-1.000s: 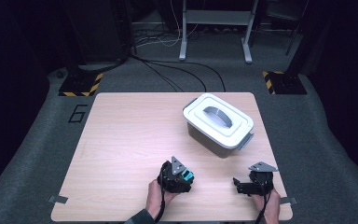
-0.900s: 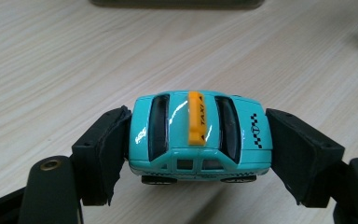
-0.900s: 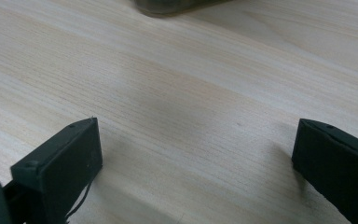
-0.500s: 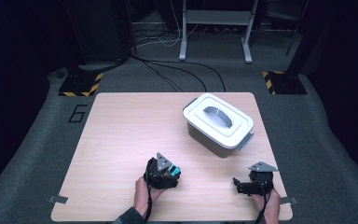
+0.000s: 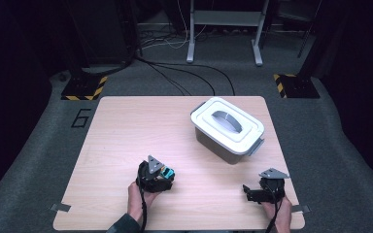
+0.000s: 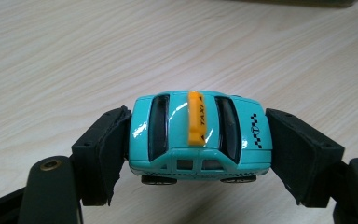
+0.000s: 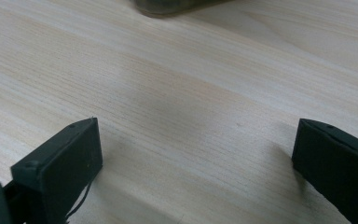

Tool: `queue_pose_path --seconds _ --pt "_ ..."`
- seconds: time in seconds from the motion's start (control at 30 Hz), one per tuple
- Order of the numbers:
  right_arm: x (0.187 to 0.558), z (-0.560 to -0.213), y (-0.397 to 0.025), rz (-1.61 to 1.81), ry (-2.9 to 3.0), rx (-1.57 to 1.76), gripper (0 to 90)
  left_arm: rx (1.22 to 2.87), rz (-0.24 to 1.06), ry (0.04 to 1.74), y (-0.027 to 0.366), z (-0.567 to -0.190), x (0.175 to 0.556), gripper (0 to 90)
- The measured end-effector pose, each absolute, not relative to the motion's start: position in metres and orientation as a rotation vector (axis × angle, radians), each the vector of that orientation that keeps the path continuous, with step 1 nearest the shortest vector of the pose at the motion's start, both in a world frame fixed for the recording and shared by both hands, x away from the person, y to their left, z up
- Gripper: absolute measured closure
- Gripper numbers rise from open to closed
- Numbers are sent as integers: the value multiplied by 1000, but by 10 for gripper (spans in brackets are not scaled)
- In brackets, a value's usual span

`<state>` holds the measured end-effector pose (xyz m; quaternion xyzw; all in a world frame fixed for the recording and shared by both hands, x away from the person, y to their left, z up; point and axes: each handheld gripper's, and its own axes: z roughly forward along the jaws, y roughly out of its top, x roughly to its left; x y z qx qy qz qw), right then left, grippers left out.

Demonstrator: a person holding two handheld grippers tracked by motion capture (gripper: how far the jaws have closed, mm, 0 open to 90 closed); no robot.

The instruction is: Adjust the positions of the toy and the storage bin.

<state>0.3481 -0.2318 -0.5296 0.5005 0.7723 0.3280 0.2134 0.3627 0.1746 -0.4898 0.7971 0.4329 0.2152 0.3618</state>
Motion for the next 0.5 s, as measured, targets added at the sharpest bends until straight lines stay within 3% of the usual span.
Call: queue_pose_path --seconds 0.5 --pt "348 -530 -232 910 2143 1390 9 1990 596 1230 216 -489 368 245"
